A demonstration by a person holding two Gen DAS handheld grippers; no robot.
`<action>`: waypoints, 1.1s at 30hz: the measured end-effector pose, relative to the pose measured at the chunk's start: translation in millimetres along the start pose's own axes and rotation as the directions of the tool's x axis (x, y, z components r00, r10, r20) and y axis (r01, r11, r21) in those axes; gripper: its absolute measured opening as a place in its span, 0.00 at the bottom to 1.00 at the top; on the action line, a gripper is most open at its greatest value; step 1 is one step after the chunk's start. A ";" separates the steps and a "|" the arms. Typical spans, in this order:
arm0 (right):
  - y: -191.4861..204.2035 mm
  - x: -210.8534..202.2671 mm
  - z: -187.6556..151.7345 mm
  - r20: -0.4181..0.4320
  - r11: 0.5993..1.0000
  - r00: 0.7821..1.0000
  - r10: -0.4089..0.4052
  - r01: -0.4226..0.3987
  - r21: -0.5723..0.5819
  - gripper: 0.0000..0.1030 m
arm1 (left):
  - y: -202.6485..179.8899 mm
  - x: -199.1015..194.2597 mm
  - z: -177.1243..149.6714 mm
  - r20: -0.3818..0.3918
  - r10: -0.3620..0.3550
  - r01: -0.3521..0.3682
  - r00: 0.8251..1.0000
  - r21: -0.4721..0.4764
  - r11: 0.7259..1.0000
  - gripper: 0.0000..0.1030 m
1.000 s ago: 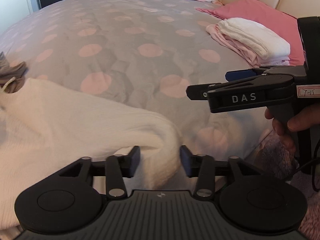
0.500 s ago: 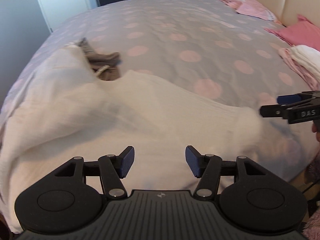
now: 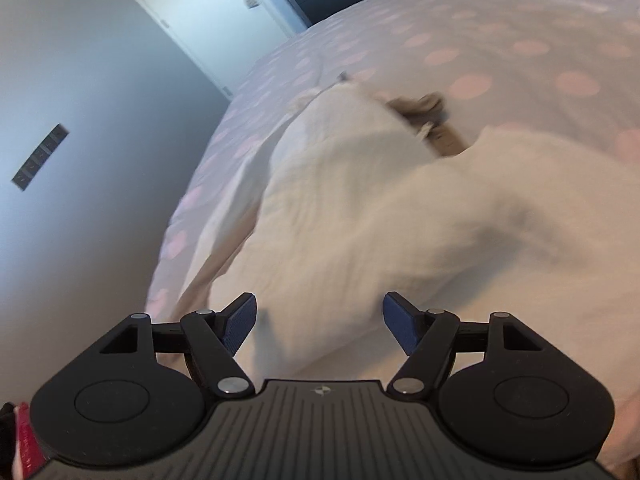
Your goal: Fold clothes
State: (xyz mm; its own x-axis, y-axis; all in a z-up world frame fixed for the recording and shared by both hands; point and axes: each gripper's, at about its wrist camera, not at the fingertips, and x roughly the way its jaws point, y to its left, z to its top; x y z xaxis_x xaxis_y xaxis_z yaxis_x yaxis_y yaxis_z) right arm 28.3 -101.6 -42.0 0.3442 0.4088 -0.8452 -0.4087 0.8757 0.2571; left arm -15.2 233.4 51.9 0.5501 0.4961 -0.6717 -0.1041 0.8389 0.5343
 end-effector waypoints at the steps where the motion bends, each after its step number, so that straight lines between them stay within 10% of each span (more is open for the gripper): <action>1: 3.8 0.7 -2.9 -0.004 1.000 1.000 -0.004 0.004 -0.024 0.50 | 3.4 5.7 -1.8 -0.020 -0.014 0.013 1.000 -0.029 0.999 0.67; 4: 11.4 -1.0 -7.5 -0.010 0.997 1.000 0.004 -0.005 -0.077 0.09 | 10.4 14.6 -5.5 -0.047 -0.055 0.050 0.997 -0.099 0.994 0.61; 10: 5.2 -34.1 -6.9 0.113 0.993 0.992 -0.055 0.066 -0.098 0.08 | 13.9 -4.6 3.7 0.008 -0.120 0.120 0.993 -0.143 0.982 0.12; 17: -48.4 -94.6 -10.1 0.199 0.983 0.963 -0.181 0.182 0.010 0.07 | -29.7 -36.2 23.9 0.054 -0.287 0.290 0.956 -0.051 0.956 0.09; 27: -162.7 -169.2 -40.1 0.123 0.930 0.927 -0.355 0.337 0.145 0.08 | -123.2 -75.0 34.9 -0.041 -0.577 0.578 0.816 0.114 0.808 0.09; 33: -182.2 -147.2 -62.9 0.007 0.931 0.938 -0.347 0.343 0.128 0.08 | -141.3 -67.6 25.7 -0.149 -0.570 0.589 0.808 0.165 0.791 0.09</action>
State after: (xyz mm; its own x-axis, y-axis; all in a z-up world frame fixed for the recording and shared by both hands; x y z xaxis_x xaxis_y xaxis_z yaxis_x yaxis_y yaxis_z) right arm -1.1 -337.5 6.2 0.4704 0.0817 -0.8787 -0.1539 0.9880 0.0095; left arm -16.4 75.5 35.0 0.3801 -0.0438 -0.9239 0.3780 0.9190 0.1120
